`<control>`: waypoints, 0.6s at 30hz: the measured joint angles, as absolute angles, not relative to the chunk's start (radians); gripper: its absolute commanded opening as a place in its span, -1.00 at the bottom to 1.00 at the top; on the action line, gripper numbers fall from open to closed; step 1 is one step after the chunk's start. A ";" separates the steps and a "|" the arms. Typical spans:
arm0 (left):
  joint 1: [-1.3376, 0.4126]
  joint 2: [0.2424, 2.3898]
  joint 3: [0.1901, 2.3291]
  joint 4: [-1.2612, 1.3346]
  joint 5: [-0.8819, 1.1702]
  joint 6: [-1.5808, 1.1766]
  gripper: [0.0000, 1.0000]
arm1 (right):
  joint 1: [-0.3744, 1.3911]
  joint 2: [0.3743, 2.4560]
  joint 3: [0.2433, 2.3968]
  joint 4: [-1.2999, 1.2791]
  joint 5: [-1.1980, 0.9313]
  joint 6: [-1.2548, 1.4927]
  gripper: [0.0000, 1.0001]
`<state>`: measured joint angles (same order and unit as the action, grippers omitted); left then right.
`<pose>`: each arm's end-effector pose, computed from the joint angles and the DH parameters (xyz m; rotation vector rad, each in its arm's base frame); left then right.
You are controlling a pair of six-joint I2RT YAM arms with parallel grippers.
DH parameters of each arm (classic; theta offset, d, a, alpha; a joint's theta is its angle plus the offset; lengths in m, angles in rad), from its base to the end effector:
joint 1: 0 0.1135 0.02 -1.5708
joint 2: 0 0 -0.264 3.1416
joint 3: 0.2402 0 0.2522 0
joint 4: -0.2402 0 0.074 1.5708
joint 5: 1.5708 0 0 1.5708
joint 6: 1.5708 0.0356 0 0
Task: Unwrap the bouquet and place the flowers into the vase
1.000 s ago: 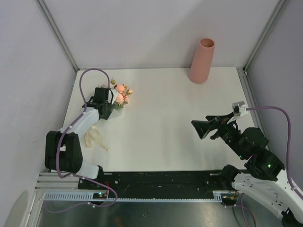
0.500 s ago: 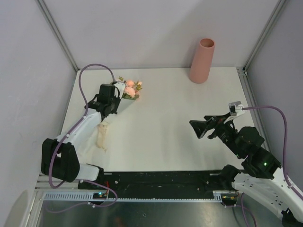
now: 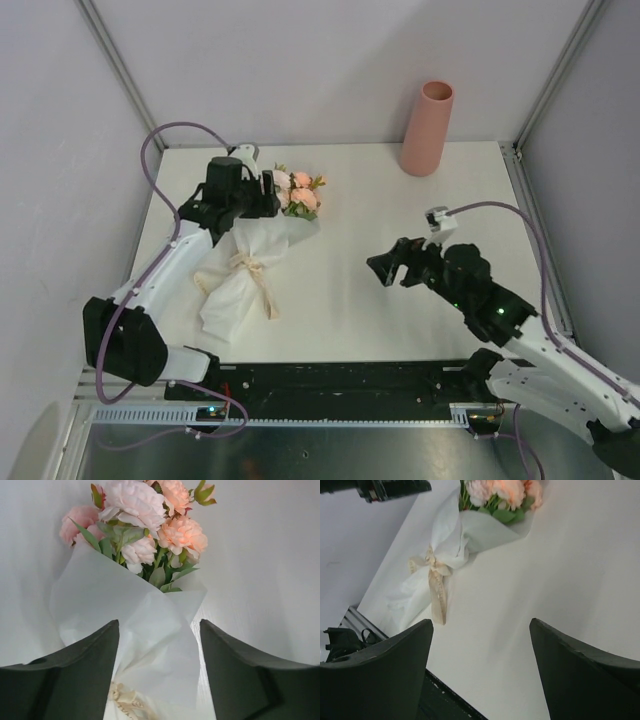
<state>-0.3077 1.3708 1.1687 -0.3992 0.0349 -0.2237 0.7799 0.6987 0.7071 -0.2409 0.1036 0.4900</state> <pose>0.2950 -0.0951 0.3199 0.1122 2.1890 -0.3400 0.1226 0.1161 0.3202 -0.1948 1.8671 0.8016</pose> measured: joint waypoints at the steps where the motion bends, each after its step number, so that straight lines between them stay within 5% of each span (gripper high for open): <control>1: -0.308 1.368 1.168 -0.403 0.030 -0.233 0.55 | 0.783 0.727 0.699 -0.215 0.090 0.498 0.56; 18: -0.198 0.869 0.741 -0.573 -0.199 -0.364 0.34 | 0.970 1.471 0.679 0.414 0.054 0.603 0.09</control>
<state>-0.1982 0.8692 0.7406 -0.5728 -0.1986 -0.3637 0.9703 1.4708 0.6788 0.4137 0.0540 0.6025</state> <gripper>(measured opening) 0.696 0.564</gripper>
